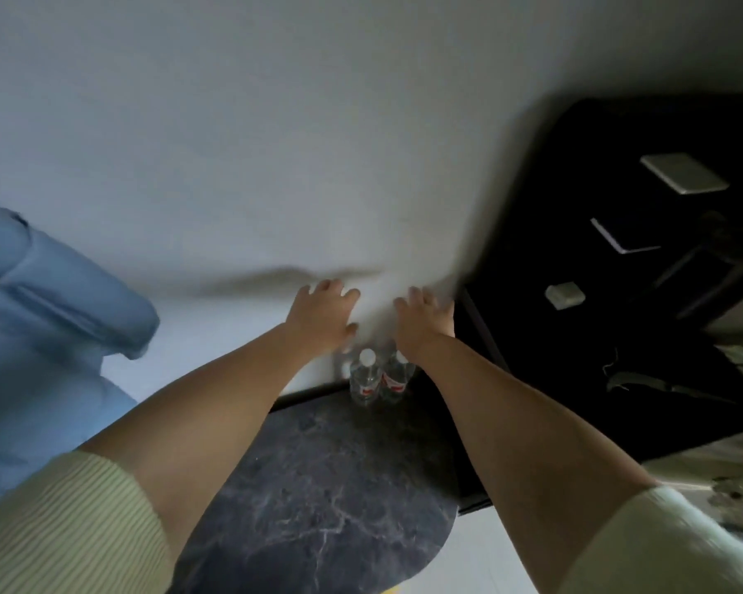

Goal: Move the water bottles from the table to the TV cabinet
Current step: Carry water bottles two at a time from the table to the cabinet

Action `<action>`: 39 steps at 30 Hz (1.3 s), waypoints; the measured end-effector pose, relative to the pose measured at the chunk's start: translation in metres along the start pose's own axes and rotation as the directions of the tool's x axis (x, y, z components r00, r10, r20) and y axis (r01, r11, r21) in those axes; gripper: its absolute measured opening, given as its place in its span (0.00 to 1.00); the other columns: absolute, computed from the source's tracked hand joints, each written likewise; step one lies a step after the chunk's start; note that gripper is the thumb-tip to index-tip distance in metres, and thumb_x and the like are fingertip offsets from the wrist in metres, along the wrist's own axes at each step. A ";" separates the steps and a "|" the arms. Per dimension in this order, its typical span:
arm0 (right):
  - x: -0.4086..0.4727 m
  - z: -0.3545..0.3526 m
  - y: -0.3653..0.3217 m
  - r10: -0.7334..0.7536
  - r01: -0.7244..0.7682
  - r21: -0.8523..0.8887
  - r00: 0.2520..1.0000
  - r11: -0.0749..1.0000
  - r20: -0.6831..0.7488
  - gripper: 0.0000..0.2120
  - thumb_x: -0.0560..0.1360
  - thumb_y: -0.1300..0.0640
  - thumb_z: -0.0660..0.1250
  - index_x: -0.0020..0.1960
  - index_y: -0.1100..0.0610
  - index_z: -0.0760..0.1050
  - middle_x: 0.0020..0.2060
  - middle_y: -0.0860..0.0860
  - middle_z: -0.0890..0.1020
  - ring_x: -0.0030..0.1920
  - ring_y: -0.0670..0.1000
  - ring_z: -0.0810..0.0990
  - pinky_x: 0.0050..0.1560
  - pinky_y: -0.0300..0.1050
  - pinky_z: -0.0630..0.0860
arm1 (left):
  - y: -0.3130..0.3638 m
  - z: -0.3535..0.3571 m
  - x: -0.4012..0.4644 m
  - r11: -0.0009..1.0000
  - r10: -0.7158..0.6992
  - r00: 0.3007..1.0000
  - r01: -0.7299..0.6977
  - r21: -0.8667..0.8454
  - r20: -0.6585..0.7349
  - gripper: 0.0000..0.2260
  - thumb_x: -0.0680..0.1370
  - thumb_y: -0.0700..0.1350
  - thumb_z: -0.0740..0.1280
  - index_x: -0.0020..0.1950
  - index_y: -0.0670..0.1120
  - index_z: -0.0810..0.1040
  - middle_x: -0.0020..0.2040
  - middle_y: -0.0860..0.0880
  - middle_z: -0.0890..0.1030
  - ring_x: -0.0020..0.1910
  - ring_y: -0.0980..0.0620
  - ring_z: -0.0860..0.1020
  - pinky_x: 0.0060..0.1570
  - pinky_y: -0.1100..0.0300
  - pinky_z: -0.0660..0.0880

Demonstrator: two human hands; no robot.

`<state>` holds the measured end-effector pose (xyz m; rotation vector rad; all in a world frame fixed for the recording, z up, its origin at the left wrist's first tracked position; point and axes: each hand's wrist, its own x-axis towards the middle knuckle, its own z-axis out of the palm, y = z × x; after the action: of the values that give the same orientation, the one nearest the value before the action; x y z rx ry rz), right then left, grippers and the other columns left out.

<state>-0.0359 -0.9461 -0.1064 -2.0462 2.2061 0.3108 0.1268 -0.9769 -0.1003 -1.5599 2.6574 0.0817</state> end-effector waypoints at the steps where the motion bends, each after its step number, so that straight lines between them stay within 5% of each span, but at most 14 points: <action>1: -0.002 -0.006 -0.005 -0.023 0.023 -0.013 1.000 1.000 -0.010 0.25 0.77 0.60 0.60 0.73 0.53 0.60 0.74 0.55 0.58 0.76 0.57 0.53 0.72 0.64 0.57 | -0.005 -0.011 -0.005 1.000 0.008 1.000 -0.008 0.026 -0.017 0.22 0.78 0.54 0.61 0.69 0.47 0.66 0.68 0.44 0.69 0.68 0.44 0.67 0.64 0.47 0.66; 11: -0.011 -0.062 -0.068 -0.327 0.321 -0.060 0.936 0.945 -0.131 0.25 0.79 0.58 0.58 0.74 0.54 0.59 0.76 0.55 0.57 0.77 0.56 0.53 0.74 0.63 0.54 | -0.048 -0.070 -0.086 0.958 -0.279 0.954 0.285 0.039 -0.113 0.21 0.79 0.53 0.60 0.70 0.46 0.66 0.66 0.44 0.71 0.65 0.44 0.69 0.60 0.50 0.69; 13: -0.021 -0.068 -0.091 -0.489 0.480 -0.096 0.860 0.872 -0.146 0.24 0.79 0.58 0.58 0.74 0.55 0.59 0.76 0.56 0.57 0.77 0.57 0.53 0.74 0.63 0.54 | -0.049 -0.073 -0.128 0.892 -0.442 0.889 0.449 0.043 -0.121 0.21 0.80 0.53 0.59 0.71 0.46 0.64 0.67 0.44 0.71 0.65 0.44 0.70 0.59 0.50 0.69; 18: -0.049 -0.067 -0.126 -0.635 0.616 -0.155 0.760 0.772 -0.141 0.24 0.78 0.60 0.60 0.73 0.55 0.61 0.73 0.56 0.61 0.75 0.57 0.58 0.73 0.62 0.56 | -0.045 -0.064 -0.187 0.790 -0.606 0.787 0.613 0.035 -0.111 0.22 0.80 0.54 0.59 0.71 0.46 0.64 0.65 0.43 0.71 0.64 0.43 0.71 0.58 0.49 0.70; 27: -0.184 -0.035 -0.227 -0.930 0.910 -0.192 0.362 0.368 -0.066 0.26 0.77 0.56 0.64 0.73 0.53 0.62 0.73 0.55 0.64 0.74 0.58 0.60 0.72 0.62 0.57 | -0.004 -0.032 -0.388 0.421 -0.906 0.414 0.901 -0.103 -0.086 0.21 0.78 0.54 0.61 0.68 0.47 0.67 0.62 0.43 0.74 0.60 0.43 0.74 0.54 0.47 0.75; 32: -0.279 -0.025 -0.270 -0.981 0.959 -0.208 0.186 0.192 -0.047 0.23 0.78 0.60 0.59 0.72 0.54 0.64 0.70 0.56 0.68 0.72 0.59 0.64 0.71 0.63 0.59 | 0.035 -0.027 -0.500 0.167 -0.986 0.162 0.973 -0.162 -0.045 0.25 0.79 0.54 0.61 0.73 0.46 0.63 0.69 0.42 0.68 0.67 0.41 0.68 0.63 0.46 0.69; 39: -0.450 0.001 -0.303 -0.999 0.969 -0.241 -0.043 -0.048 0.024 0.23 0.79 0.54 0.60 0.72 0.54 0.61 0.70 0.56 0.67 0.70 0.58 0.65 0.68 0.59 0.64 | 0.130 -0.032 -0.656 -0.069 -0.997 -0.070 0.995 -0.067 -0.017 0.24 0.79 0.54 0.60 0.73 0.47 0.62 0.69 0.44 0.67 0.68 0.44 0.67 0.61 0.48 0.69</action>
<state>0.3017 -0.5287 -0.0284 -3.1524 0.0291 0.1338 0.3315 -0.3452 -0.0154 -3.0564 0.6837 -0.0134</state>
